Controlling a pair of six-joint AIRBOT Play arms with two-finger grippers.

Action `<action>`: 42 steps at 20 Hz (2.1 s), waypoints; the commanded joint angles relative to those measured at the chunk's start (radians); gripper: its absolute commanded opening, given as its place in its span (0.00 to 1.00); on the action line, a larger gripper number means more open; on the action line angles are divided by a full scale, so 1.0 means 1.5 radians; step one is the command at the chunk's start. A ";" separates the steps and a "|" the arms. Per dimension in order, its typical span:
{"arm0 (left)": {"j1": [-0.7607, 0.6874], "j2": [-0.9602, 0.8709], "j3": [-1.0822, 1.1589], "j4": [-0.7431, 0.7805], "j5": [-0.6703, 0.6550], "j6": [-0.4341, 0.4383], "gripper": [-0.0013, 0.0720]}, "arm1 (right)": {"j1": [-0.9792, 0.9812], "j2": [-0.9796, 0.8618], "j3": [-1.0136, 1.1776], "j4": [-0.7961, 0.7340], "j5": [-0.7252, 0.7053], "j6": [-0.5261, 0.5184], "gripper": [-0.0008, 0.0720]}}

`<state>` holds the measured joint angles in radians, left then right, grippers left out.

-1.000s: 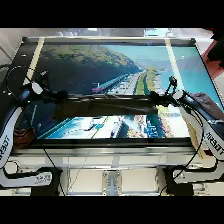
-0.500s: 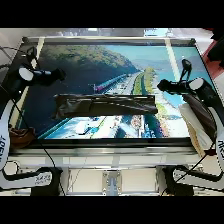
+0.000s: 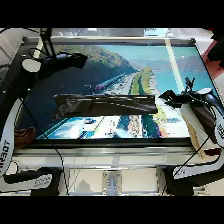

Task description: Fold the shirts.

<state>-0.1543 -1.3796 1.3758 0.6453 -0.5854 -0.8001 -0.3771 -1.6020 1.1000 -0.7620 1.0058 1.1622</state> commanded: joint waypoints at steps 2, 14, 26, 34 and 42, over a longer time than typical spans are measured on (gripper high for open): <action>-0.071 0.000 0.002 0.030 0.008 0.054 0.97 | -0.009 -0.075 -0.001 0.058 0.024 -0.066 0.88; -0.085 0.000 0.002 0.086 -0.049 -0.024 0.97 | 0.087 -0.094 0.000 0.059 -0.020 -0.075 0.83; -0.089 -0.082 -0.001 0.179 -0.156 -0.194 0.03 | 0.092 -0.019 0.138 0.153 0.147 -0.102 0.05; -0.207 -0.216 -0.001 0.181 -0.212 -0.205 0.03 | 0.189 0.025 0.290 0.114 0.175 -0.015 0.04; -0.208 -0.231 0.002 0.361 -0.091 -0.338 0.03 | 0.310 0.025 0.400 0.034 0.140 0.050 0.04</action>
<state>-0.4629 -1.7218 1.3758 1.0786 -0.7906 -1.2346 0.0246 -1.5650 1.6573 -0.6838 1.2449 1.2030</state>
